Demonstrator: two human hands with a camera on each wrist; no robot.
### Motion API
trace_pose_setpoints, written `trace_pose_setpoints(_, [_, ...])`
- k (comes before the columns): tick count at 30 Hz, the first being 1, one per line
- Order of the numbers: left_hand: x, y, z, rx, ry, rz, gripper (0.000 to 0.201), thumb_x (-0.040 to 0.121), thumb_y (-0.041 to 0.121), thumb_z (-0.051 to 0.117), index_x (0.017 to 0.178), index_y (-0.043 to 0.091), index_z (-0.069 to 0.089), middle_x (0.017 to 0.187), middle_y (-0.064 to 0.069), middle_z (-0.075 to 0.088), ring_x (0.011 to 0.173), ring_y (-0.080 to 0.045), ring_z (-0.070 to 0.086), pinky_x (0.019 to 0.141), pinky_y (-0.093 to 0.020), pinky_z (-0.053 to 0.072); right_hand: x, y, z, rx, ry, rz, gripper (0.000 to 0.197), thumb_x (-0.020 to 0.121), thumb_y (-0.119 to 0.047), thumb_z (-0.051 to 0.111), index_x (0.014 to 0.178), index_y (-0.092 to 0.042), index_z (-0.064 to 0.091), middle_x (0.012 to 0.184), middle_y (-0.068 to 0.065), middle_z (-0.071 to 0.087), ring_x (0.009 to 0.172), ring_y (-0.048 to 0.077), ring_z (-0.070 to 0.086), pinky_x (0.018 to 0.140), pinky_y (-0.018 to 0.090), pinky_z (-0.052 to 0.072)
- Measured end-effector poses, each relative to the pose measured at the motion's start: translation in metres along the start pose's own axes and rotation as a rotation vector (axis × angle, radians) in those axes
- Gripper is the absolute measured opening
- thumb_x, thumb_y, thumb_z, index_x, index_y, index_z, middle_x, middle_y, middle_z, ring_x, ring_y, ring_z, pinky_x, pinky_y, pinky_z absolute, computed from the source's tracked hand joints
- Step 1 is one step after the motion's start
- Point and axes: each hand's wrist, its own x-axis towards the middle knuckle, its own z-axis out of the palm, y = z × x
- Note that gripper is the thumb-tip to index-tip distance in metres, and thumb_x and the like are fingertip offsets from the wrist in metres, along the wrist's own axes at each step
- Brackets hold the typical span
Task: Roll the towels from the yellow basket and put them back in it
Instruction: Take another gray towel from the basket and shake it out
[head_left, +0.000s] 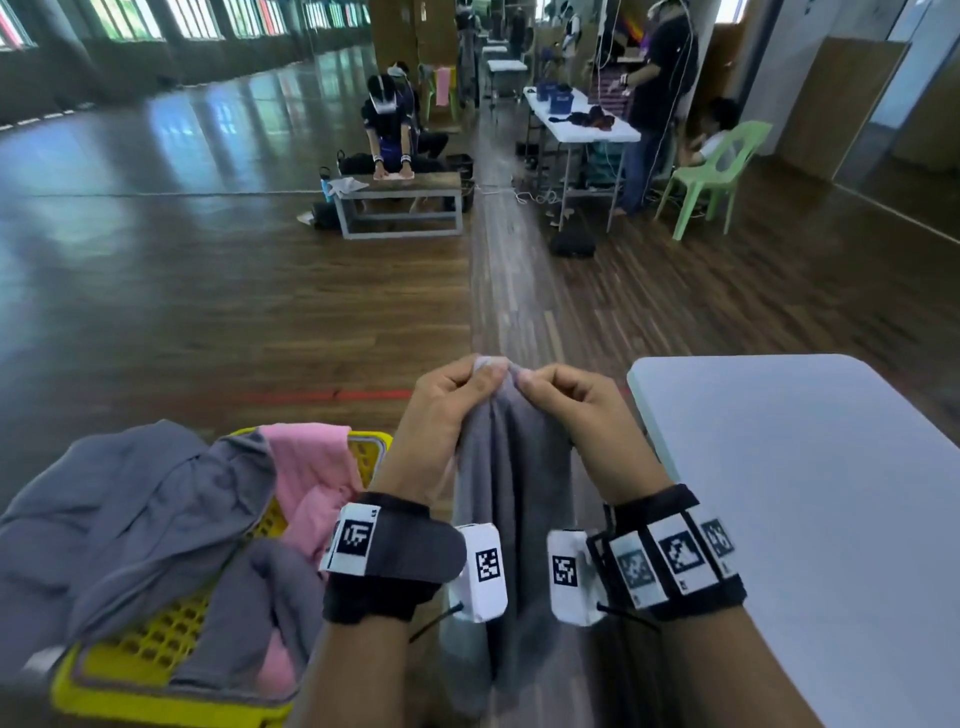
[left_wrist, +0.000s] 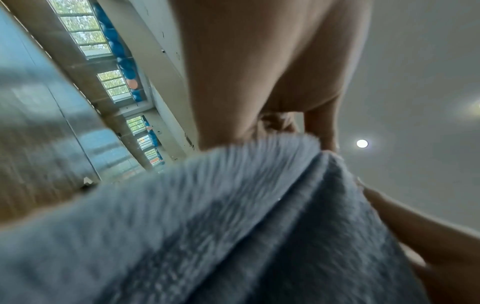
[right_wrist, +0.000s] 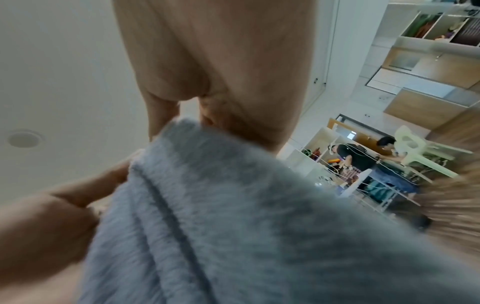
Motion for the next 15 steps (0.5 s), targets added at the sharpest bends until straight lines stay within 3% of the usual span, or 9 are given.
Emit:
trace_pose_setpoints(3, [0.001, -0.007, -0.01, -0.061, 0.095, -0.015, 0.021, 0.093, 0.022, 0.056, 0.086, 0.004, 0.062, 0.085, -0.018, 0.055, 0.085, -0.025, 0.048, 0.078, -0.037, 0.043, -0.008, 0.013, -0.001, 0.02, -0.082, 0.104, 0.034, 0.093, -0.02, 0.061, 0.081, 0.011, 0.059, 0.072, 0.009, 0.056, 0.069, 0.014, 0.05, 0.063, 0.022, 0.037])
trace_pose_setpoints(5, [-0.001, -0.015, -0.011, 0.0, 0.009, -0.073, 0.029, 0.093, 0.032, 0.056, 0.091, 0.003, 0.063, 0.093, -0.023, 0.059, 0.09, -0.025, 0.051, 0.084, -0.041, 0.044, -0.008, 0.009, -0.004, 0.004, -0.014, 0.05, 0.027, 0.093, -0.015, 0.061, 0.077, 0.007, 0.059, 0.068, 0.005, 0.056, 0.065, 0.007, 0.05, 0.06, 0.017, 0.038])
trace_pose_setpoints(6, [-0.004, -0.018, -0.009, 0.054, -0.059, -0.105, 0.03, 0.091, 0.037, 0.057, 0.093, 0.008, 0.065, 0.095, -0.018, 0.062, 0.092, -0.022, 0.052, 0.086, -0.039, 0.043, -0.007, 0.005, -0.004, -0.006, 0.035, 0.005, 0.024, 0.093, -0.012, 0.061, 0.077, 0.006, 0.061, 0.068, 0.004, 0.059, 0.066, 0.005, 0.052, 0.061, 0.016, 0.04])
trace_pose_setpoints(8, [-0.009, -0.02, -0.004, 0.158, -0.171, -0.137, 0.027, 0.091, 0.034, 0.057, 0.095, 0.01, 0.067, 0.095, -0.008, 0.064, 0.092, -0.014, 0.053, 0.084, -0.031, 0.044, -0.003, -0.001, -0.004, -0.034, 0.066, -0.05, 0.022, 0.092, -0.011, 0.062, 0.08, 0.007, 0.065, 0.076, 0.012, 0.067, 0.074, 0.01, 0.059, 0.07, 0.021, 0.046])
trace_pose_setpoints(9, [-0.009, -0.02, -0.003, 0.168, -0.18, -0.121, 0.028, 0.091, 0.03, 0.056, 0.095, 0.005, 0.068, 0.094, -0.009, 0.064, 0.091, -0.014, 0.054, 0.082, -0.029, 0.044, -0.003, -0.001, -0.002, -0.038, 0.046, -0.05, 0.022, 0.092, -0.011, 0.062, 0.081, 0.008, 0.065, 0.079, 0.015, 0.068, 0.077, 0.014, 0.06, 0.074, 0.024, 0.047])
trace_pose_setpoints(11, [-0.008, -0.015, -0.004, 0.089, -0.097, -0.042, 0.029, 0.091, 0.023, 0.056, 0.093, -0.004, 0.067, 0.092, -0.017, 0.064, 0.087, -0.02, 0.055, 0.079, -0.032, 0.046, -0.005, 0.007, 0.002, -0.011, -0.007, 0.007, 0.027, 0.094, -0.014, 0.06, 0.081, 0.01, 0.063, 0.076, 0.015, 0.063, 0.075, 0.016, 0.054, 0.071, 0.026, 0.043])
trace_pose_setpoints(13, [-0.005, -0.009, -0.009, -0.031, 0.068, 0.02, 0.027, 0.09, 0.021, 0.057, 0.085, -0.004, 0.064, 0.083, -0.019, 0.06, 0.08, -0.024, 0.052, 0.075, -0.034, 0.045, -0.008, 0.017, 0.005, 0.025, -0.033, 0.065, 0.029, 0.094, -0.016, 0.059, 0.081, 0.01, 0.061, 0.075, 0.01, 0.057, 0.075, 0.015, 0.049, 0.07, 0.028, 0.039])
trace_pose_setpoints(15, [-0.001, -0.01, -0.015, -0.095, 0.117, 0.009, 0.033, 0.09, 0.022, 0.058, 0.088, -0.01, 0.059, 0.085, -0.018, 0.054, 0.084, -0.026, 0.047, 0.075, -0.035, 0.042, -0.009, 0.018, 0.004, 0.045, 0.019, 0.033, 0.023, 0.093, -0.013, 0.06, 0.085, 0.008, 0.063, 0.078, 0.008, 0.059, 0.076, 0.013, 0.052, 0.072, 0.026, 0.041])
